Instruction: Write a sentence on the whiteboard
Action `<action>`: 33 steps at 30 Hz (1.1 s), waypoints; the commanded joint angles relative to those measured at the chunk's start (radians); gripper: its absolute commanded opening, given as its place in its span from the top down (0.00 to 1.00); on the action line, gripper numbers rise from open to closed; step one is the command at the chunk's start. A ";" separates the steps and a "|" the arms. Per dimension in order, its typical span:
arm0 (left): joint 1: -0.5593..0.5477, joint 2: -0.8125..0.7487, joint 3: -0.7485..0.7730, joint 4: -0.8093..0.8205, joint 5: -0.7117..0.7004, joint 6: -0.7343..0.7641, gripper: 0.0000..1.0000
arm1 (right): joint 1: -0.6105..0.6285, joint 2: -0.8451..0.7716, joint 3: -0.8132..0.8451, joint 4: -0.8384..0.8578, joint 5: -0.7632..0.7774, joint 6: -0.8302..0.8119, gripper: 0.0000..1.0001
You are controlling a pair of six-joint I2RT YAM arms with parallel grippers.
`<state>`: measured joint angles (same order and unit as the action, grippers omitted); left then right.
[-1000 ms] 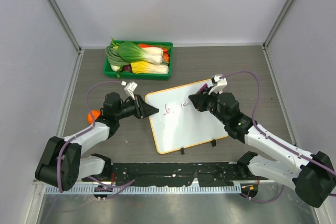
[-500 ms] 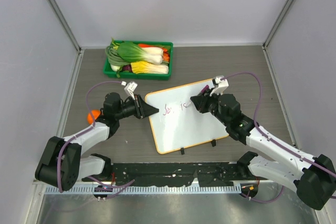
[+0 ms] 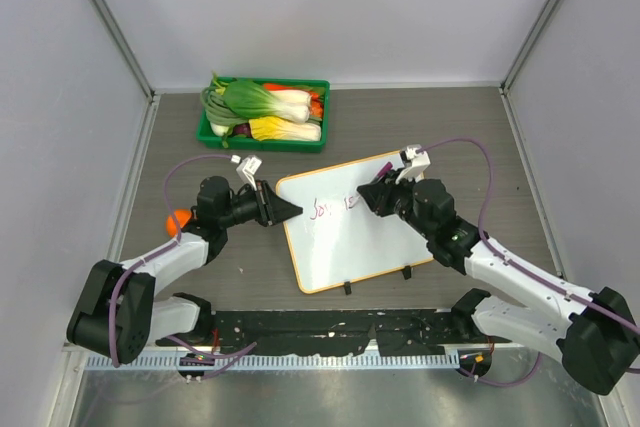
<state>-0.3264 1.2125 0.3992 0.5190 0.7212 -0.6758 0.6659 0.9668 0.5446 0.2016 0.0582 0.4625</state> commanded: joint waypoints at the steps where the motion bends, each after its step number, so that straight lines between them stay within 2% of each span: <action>1: -0.003 0.018 -0.028 -0.085 -0.129 0.167 1.00 | 0.000 0.029 0.006 0.021 0.034 0.002 0.99; 18: -0.002 0.015 -0.030 -0.085 -0.129 0.168 1.00 | -0.057 -0.117 0.051 -0.016 -0.018 0.036 0.99; 33: -0.002 0.015 -0.028 -0.085 -0.129 0.168 1.00 | -0.138 -0.224 0.015 -0.105 0.049 -0.011 1.00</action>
<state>-0.3264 1.2095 0.3992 0.5213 0.7231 -0.6731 0.5343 0.7643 0.5514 0.0975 0.0788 0.4824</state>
